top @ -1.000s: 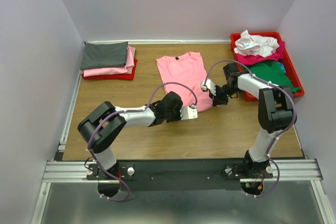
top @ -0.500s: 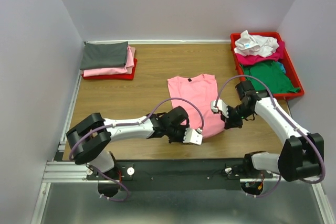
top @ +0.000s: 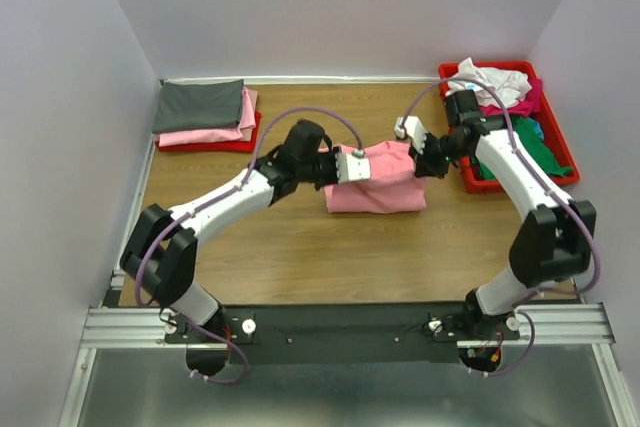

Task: Fold and stack the t-shirts
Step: Fold the tshirt

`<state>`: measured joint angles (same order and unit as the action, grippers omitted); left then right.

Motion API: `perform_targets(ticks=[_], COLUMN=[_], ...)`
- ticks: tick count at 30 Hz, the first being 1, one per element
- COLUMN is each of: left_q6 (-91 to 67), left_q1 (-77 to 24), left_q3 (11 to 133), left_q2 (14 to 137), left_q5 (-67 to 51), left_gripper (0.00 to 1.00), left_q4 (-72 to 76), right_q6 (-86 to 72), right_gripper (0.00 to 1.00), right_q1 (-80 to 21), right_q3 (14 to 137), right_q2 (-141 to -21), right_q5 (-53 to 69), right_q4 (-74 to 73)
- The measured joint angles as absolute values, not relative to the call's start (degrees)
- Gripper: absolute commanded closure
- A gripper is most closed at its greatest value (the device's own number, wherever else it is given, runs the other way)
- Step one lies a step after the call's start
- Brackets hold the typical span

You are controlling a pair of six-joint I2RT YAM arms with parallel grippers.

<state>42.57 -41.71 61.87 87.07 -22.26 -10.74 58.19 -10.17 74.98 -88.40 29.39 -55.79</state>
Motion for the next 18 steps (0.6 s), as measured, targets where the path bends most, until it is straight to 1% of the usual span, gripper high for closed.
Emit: perform_targets(ticks=[6, 9, 14, 18], left_q6=[43.72, 43.7, 43.03, 42.35], left_q1=[-33.34, -31.16, -29.02, -28.45], left_q3=[72.84, 76.36, 80.53, 83.15], left_q2=[98.39, 104.38, 111.83, 115.11], left_q5=[-22.87, -22.98, -22.94, -22.57], left_gripper=[1.0, 1.0, 1.0, 1.0], left_q4=[-7.44, -6.94, -6.72, -6.46], right_q6=[50.3, 46.39, 41.06, 38.15], right_gripper=[1.0, 1.0, 1.0, 1.0], right_q1=[-10.17, -10.17, -10.17, -10.17], right_q3=[85.17, 88.84, 93.06, 96.64], right_q2=[-102.37, -109.45, -116.36, -119.31], right_q5=[28.14, 26.74, 23.0, 20.23], right_q4=[-46.7, -41.87, -36.14, -32.99])
